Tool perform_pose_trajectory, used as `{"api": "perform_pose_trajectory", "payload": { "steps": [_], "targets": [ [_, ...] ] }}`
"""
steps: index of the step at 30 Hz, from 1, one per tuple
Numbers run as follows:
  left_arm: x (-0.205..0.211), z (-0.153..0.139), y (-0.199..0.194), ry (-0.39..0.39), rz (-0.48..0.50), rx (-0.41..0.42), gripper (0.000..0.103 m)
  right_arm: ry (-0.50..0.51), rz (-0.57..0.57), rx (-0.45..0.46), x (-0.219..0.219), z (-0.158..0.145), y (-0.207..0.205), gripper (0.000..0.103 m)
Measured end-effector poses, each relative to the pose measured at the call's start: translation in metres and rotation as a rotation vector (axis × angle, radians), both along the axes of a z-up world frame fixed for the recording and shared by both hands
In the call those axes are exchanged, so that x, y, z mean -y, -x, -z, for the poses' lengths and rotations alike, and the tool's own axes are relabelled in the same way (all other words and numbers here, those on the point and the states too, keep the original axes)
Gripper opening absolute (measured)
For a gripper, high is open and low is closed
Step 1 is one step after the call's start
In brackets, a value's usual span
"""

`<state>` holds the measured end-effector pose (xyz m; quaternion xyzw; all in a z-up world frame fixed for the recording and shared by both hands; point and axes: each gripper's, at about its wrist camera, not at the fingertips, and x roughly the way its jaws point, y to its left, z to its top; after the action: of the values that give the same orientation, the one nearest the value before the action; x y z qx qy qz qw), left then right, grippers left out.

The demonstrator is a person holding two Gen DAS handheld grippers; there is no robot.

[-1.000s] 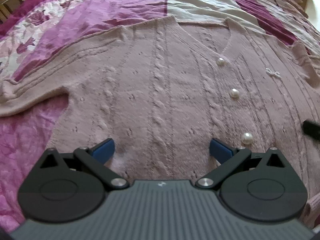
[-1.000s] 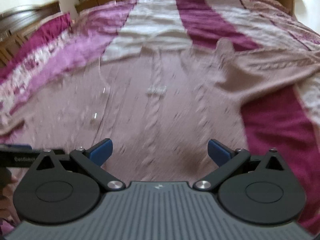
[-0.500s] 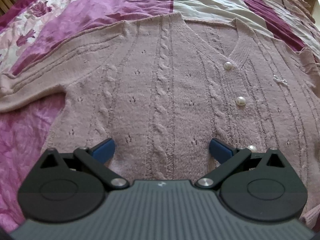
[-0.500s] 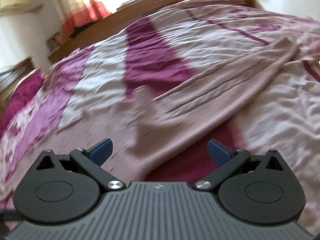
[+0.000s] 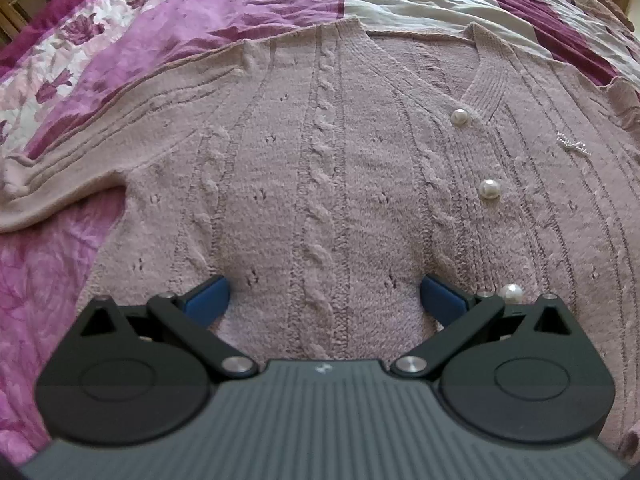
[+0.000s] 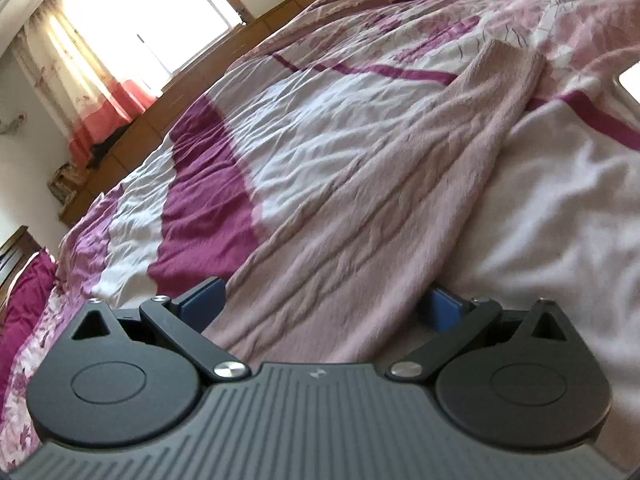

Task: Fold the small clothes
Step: 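Grasp the cuff of a cardigan sleeve with the right gripper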

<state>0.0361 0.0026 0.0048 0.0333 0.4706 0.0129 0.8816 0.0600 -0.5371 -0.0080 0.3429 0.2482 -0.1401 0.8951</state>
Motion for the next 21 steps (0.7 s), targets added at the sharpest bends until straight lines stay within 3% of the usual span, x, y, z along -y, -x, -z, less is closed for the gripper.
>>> {"api": "perform_pose_trajectory", "payload": {
  "steps": [6, 9, 10, 11, 12, 21],
  "targets": [
    [-0.002, 0.001, 0.0, 0.006, 0.009, 0.001, 0.103, 0.015, 0.059, 0.02, 0.015, 0.002, -0.022, 0.101],
    [-0.002, 0.002, -0.001, 0.004, 0.009, 0.001, 0.103, 0.009, 0.129, 0.035, 0.021, 0.003, -0.021, 0.065],
    [-0.002, 0.002, -0.001, 0.003, 0.011, 0.001, 0.103, -0.003, 0.154, 0.033, 0.024, 0.004, -0.02, 0.04],
    [-0.001, 0.002, -0.001, 0.002, 0.011, 0.001, 0.103, -0.017, 0.176, 0.027, 0.026, 0.004, -0.017, 0.022],
    [-0.001, 0.002, -0.001, 0.002, 0.012, 0.002, 0.103, -0.038, 0.183, 0.03, 0.03, 0.005, -0.014, 0.017],
    [-0.001, 0.004, 0.003, 0.0, 0.017, 0.025, 0.103, 0.03, 0.132, 0.177, 0.015, -0.033, 0.022, 0.012]
  ]
}}
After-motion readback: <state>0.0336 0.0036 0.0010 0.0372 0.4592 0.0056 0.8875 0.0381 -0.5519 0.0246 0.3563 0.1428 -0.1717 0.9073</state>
